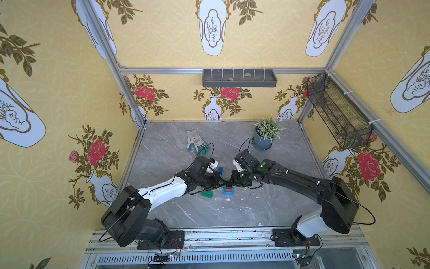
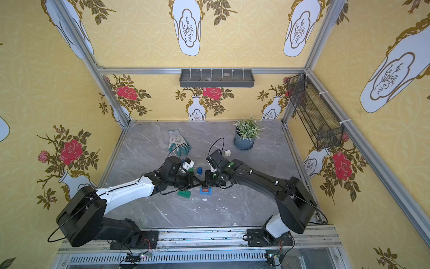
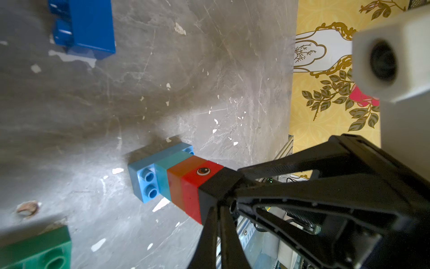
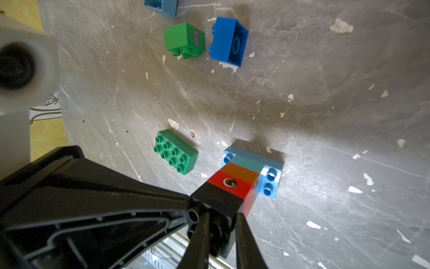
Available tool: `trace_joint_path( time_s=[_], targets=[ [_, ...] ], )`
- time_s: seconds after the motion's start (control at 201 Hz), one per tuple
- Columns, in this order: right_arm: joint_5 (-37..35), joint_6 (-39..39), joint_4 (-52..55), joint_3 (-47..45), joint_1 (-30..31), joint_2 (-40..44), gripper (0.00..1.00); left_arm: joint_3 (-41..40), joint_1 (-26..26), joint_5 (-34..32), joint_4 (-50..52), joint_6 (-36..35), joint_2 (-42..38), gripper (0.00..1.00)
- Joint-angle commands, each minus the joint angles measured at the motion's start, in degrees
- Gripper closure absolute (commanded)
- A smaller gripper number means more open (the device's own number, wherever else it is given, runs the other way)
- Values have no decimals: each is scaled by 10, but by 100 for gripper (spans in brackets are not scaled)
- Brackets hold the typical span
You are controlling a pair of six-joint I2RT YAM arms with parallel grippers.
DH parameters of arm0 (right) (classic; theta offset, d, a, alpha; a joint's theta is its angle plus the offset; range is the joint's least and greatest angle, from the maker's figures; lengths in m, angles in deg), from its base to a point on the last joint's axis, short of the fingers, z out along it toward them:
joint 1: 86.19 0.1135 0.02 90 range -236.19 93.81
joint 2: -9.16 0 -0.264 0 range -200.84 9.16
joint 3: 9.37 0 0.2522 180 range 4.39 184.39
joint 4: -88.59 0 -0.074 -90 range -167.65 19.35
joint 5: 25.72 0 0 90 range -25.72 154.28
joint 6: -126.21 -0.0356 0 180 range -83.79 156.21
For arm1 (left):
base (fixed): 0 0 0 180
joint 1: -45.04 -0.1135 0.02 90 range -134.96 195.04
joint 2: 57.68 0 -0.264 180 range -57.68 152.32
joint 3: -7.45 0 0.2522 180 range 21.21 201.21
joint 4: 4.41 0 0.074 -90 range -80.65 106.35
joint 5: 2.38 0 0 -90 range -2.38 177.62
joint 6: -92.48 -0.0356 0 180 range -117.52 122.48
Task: Assemble the number 1 with lego
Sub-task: Assemble the lego brick with the lego brick.
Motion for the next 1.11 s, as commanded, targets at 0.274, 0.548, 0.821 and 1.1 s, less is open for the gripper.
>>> trace_joint_path(
  time_s=[0.274,0.548,0.821,1.1],
  targets=[
    [-23,10,51,-17,9,-21,85,10,15,-25,87,-21,26,92],
    [-33,18,67,2,15,-28,85,32,31,-49,140,-35,39,90],
    [-69,40,90,107,12,8,54,47,32,-68,146,-47,3,81],
    [-163,40,76,59,24,95,35,63,30,-127,156,-44,-82,61]
  ],
)
